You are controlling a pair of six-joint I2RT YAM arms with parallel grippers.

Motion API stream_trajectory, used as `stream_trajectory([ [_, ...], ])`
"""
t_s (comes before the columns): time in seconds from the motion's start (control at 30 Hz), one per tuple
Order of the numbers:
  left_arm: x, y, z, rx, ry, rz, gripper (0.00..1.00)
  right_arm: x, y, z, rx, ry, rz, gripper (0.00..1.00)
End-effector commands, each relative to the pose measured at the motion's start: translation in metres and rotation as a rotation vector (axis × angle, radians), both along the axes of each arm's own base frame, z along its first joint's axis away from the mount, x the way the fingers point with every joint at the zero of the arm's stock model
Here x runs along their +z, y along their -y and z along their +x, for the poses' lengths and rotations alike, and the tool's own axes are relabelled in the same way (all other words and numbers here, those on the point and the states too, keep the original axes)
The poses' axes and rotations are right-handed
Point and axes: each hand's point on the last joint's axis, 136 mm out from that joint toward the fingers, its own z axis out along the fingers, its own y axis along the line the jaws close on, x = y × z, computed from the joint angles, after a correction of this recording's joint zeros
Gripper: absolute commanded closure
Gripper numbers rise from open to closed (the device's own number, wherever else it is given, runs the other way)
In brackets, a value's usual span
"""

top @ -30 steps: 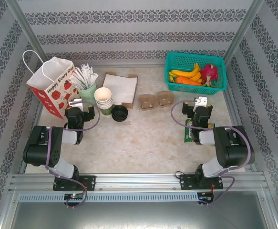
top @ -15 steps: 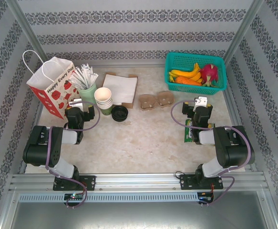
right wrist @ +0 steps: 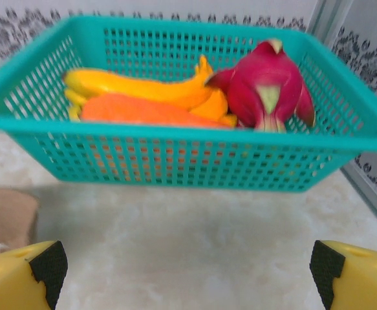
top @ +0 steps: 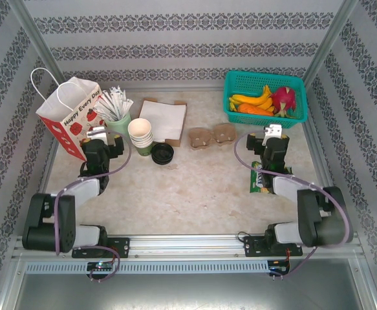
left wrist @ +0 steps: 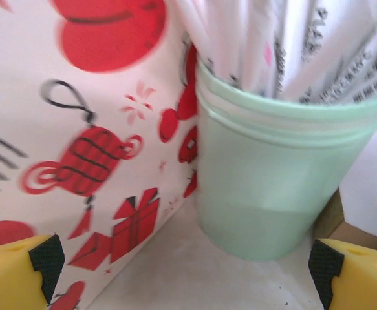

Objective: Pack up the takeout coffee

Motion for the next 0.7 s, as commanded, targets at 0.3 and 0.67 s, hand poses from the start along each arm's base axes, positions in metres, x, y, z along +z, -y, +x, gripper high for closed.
stream_trajectory([
  [0.3, 0.081, 0.0, -0.054, 0.245, -0.164, -0.398, 0.01, 0.072, -0.06, -0.005, 0.122, 0.014, 0.609, 0.02],
  [0.67, 0.097, 0.071, -0.039, 0.007, -0.559, -0.503, 0.0, 0.069, -0.132, 0.015, 0.235, -0.074, 0.637, 0.02],
])
